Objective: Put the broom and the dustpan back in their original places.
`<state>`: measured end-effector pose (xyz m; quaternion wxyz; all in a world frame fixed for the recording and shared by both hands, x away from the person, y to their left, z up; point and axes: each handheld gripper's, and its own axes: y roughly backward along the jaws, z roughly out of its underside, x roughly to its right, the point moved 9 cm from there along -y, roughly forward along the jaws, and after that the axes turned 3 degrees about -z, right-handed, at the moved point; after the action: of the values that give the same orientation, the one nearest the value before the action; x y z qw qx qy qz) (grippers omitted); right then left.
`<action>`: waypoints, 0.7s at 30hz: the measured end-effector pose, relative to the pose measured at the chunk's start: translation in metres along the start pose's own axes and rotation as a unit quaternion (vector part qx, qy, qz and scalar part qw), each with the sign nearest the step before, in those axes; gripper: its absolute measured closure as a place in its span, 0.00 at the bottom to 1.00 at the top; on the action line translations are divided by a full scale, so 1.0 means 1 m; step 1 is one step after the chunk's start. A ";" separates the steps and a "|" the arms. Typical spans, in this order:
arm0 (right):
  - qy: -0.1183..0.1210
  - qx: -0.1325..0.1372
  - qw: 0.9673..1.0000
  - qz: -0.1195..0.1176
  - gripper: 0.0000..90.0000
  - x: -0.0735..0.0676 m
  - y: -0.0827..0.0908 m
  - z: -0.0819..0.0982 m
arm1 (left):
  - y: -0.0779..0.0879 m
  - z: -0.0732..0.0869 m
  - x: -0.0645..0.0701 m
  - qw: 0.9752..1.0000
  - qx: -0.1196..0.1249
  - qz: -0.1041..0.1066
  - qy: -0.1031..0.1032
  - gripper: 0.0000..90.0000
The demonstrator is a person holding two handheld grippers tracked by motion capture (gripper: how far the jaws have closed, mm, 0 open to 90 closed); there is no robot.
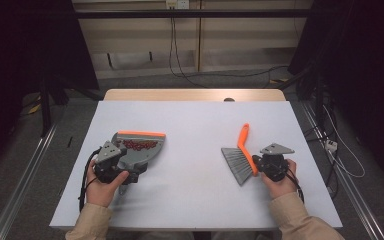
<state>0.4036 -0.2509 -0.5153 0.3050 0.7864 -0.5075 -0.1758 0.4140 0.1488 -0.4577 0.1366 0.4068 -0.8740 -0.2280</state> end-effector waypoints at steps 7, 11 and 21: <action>0.016 0.015 1.000 -0.021 0.99 -0.019 0.005 -0.003 | 0.001 0.000 0.000 1.000 0.002 0.001 0.000 0.07; -0.004 0.045 0.999 -0.030 0.79 -0.016 0.011 -0.010 | 0.003 -0.001 0.001 1.000 0.009 0.008 -0.007 0.07; -0.021 0.110 0.990 -0.088 0.35 -0.025 0.029 -0.020 | 0.011 -0.001 0.002 0.999 0.037 0.029 -0.009 0.07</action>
<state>0.3847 -0.2314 -0.4818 0.1890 0.8530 -0.4588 -0.1617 0.4059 0.1529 -0.4507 0.1201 0.3838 -0.8946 -0.1947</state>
